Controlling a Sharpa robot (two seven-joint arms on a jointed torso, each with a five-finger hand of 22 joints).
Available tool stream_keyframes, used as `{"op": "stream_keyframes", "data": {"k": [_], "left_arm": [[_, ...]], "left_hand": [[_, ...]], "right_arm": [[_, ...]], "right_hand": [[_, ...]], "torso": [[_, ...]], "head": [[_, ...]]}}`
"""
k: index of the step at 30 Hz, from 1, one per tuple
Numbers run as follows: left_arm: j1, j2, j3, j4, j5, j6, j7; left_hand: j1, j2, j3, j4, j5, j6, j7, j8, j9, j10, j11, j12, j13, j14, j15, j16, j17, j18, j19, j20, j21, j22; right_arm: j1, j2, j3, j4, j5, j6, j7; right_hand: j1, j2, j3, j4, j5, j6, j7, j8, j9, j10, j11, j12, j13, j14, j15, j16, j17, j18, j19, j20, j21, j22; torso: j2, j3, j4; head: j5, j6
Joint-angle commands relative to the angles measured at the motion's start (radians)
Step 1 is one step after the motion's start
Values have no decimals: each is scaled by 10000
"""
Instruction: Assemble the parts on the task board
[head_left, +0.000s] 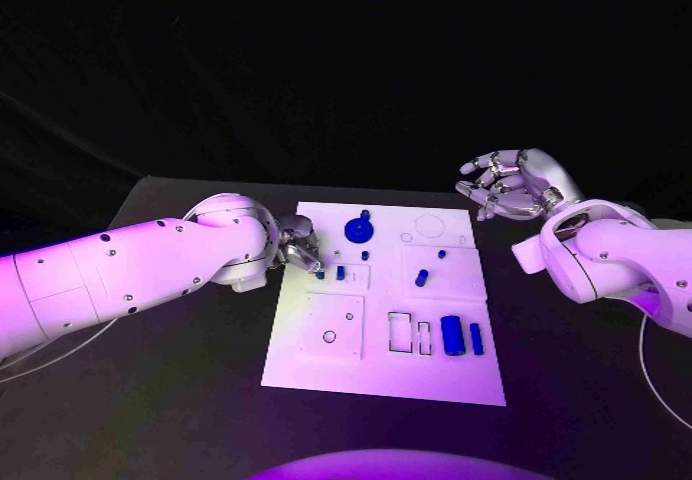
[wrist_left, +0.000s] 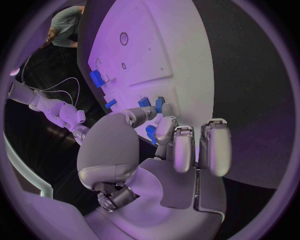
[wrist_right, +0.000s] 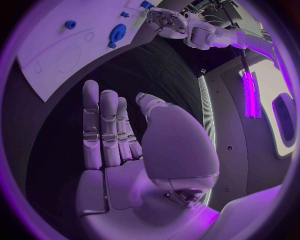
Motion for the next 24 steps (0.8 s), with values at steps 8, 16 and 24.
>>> {"op": "stream_keyframes", "data": {"k": [8, 16, 24], "left_arm": [[-63, 43, -53, 80, 91, 438, -24], [-63, 40, -52, 110, 90, 457, -42], [-63, 20, -46, 157, 72, 404, -54]], "left_hand": [[193, -9, 261, -314, 140, 140, -177, -69, -18, 55, -72, 44, 26, 1057, -67, 36, 2635, -139, 5, -87, 36, 572], [53, -122, 205, -233, 244, 201, -169, -87, -35, 74, -63, 38, 30, 1057, -66, 36, 2635, -134, -5, -93, 21, 548], [-91, -147, 147, -115, 239, 253, -174, -102, -50, 83, -64, 36, 37, 1057, -66, 36, 2635, -134, -4, -94, 18, 547]], "right_arm": [[-4, -5, 2, 11, -82, 74, 105], [-4, -13, 2, 18, -82, 68, 105], [-3, -25, 2, 29, -82, 63, 104]], "right_hand": [[-74, -3, 49, -11, 67, -79, 23, 64, -9, -11, 1, -31, -8, 1, -9, -28, -10, 198, 63, -12, -25, -9], [-74, -3, 49, -11, 67, -79, 23, 64, -9, -11, 1, -31, -8, 1, -9, -28, -10, 198, 63, -12, -25, -9], [-74, -3, 49, -11, 67, -79, 23, 64, -9, -11, 1, -31, -8, 1, -9, -28, -10, 198, 63, -12, -25, -9]], "torso": [[7, 3, -1], [4, 4, 1], [4, 5, 0]], "head": [[-4, -28], [3, -41], [10, -63]]}}
